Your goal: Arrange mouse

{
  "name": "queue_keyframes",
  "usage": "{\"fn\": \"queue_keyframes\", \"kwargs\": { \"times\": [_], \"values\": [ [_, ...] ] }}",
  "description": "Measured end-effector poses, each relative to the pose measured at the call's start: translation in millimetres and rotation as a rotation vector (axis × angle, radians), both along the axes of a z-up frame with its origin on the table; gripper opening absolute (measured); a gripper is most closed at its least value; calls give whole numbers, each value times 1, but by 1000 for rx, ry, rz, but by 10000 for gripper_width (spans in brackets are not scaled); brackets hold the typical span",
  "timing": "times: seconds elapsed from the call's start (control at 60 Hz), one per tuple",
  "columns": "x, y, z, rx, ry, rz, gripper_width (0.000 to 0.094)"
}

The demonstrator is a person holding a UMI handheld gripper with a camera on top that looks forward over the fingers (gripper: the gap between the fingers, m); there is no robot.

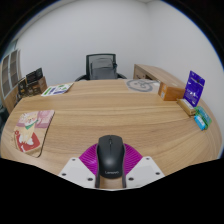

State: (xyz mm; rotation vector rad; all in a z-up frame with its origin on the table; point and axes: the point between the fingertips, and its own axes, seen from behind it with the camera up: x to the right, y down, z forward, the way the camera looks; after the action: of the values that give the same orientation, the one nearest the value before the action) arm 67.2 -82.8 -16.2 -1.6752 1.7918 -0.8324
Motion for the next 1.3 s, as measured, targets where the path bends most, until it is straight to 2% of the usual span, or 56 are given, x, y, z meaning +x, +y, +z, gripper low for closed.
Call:
{"fn": "queue_keyframes", "kwargs": {
  "times": [0.133,0.267,0.433,0.55,0.65,0.8,0.95,1.083,1.217,1.3],
  "values": [
    [-2,-7,17,-10,-1,-29,298],
    [11,7,78,2,-52,-13,297],
    [48,78,157,30,-141,48,298],
    [69,153,176,71,-164,93,298],
    [80,218,165,87,-151,109,301],
    [79,293,104,99,-72,111,305],
    [69,326,47,56,-23,127,322],
    [62,330,17,34,-8,115,325],
    [59,333,4,42,-9,114,433],
    [56,334,1,9,-2,138,566]
  ]
}}
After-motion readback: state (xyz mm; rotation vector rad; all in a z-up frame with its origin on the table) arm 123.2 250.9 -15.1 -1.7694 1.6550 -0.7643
